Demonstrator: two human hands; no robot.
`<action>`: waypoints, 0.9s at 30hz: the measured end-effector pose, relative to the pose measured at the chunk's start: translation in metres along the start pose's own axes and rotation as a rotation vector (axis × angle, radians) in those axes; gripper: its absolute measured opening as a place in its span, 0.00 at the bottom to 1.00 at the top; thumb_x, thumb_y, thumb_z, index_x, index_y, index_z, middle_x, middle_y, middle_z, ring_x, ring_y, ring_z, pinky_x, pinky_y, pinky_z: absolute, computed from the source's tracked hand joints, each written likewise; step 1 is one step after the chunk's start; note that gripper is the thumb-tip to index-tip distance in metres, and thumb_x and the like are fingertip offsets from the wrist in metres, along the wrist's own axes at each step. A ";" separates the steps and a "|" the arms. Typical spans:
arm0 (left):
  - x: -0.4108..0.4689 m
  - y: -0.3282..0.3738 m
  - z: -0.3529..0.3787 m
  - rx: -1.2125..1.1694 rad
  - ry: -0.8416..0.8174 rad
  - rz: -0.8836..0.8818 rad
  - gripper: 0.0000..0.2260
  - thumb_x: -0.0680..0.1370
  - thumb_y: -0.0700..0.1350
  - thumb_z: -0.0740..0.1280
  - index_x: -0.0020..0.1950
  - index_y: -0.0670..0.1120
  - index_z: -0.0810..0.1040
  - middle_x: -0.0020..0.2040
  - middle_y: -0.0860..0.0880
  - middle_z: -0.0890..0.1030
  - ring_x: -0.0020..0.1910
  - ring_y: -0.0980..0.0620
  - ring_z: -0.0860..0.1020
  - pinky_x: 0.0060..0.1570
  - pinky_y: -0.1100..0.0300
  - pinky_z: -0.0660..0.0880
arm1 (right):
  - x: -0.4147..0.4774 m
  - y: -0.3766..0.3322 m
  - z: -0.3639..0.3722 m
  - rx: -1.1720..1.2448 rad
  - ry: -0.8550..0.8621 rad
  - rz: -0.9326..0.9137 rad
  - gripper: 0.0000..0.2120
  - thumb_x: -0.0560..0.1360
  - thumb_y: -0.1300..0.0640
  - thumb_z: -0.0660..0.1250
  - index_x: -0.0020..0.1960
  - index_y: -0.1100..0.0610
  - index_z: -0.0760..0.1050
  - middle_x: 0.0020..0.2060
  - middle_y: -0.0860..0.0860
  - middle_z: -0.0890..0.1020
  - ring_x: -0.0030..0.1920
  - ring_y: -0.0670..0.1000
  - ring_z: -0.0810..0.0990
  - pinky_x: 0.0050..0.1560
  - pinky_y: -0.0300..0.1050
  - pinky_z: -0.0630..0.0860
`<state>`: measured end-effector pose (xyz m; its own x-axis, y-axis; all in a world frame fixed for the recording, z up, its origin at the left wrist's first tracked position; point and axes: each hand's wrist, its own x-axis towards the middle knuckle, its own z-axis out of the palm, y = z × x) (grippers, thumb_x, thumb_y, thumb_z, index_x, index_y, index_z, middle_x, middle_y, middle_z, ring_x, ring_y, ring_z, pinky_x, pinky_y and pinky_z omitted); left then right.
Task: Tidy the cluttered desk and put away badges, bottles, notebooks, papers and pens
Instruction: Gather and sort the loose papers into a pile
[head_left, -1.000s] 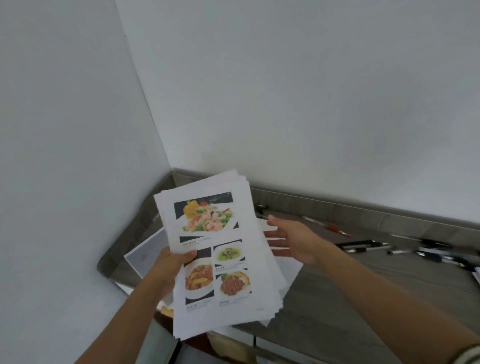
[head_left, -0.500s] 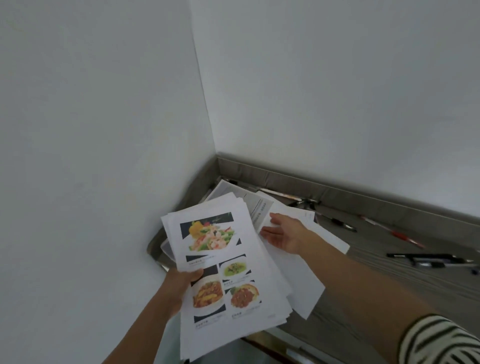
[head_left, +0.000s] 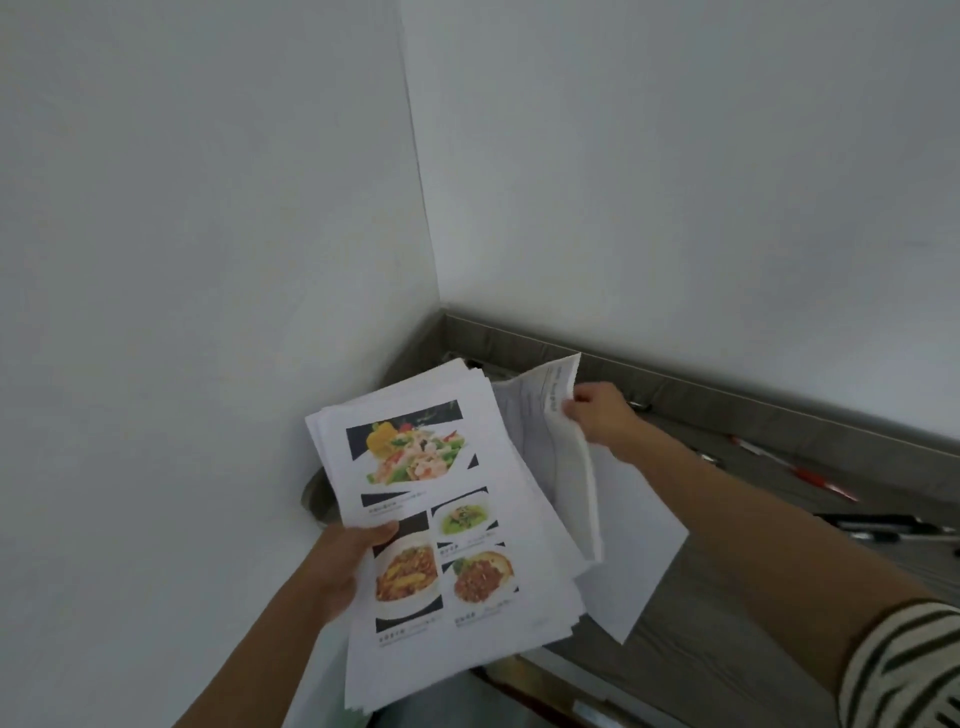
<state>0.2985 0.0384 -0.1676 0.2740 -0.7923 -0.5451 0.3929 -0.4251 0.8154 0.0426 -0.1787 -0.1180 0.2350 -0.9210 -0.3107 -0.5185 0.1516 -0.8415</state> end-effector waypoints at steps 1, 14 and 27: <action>0.001 0.005 -0.001 -0.017 -0.016 0.012 0.18 0.71 0.35 0.70 0.61 0.43 0.79 0.56 0.39 0.83 0.55 0.37 0.81 0.59 0.34 0.73 | 0.002 -0.004 -0.016 -0.142 -0.054 -0.030 0.09 0.78 0.66 0.63 0.39 0.60 0.76 0.32 0.53 0.72 0.31 0.48 0.69 0.30 0.40 0.65; 0.008 -0.030 0.046 0.034 0.119 -0.137 0.13 0.74 0.33 0.70 0.58 0.41 0.79 0.50 0.38 0.84 0.49 0.37 0.83 0.50 0.41 0.79 | 0.024 0.016 -0.014 -0.732 -0.253 -0.055 0.26 0.76 0.47 0.68 0.72 0.53 0.68 0.69 0.53 0.72 0.64 0.55 0.73 0.63 0.46 0.72; 0.009 -0.025 0.044 0.013 0.152 -0.149 0.14 0.75 0.33 0.70 0.59 0.41 0.79 0.52 0.37 0.83 0.50 0.35 0.82 0.51 0.39 0.78 | 0.015 0.014 -0.029 -0.668 -0.214 -0.120 0.12 0.77 0.56 0.69 0.57 0.61 0.80 0.54 0.56 0.82 0.51 0.52 0.80 0.51 0.46 0.78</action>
<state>0.2525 0.0230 -0.1846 0.3427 -0.6455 -0.6825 0.4282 -0.5393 0.7251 0.0148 -0.2010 -0.1213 0.4432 -0.8164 -0.3702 -0.8559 -0.2625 -0.4455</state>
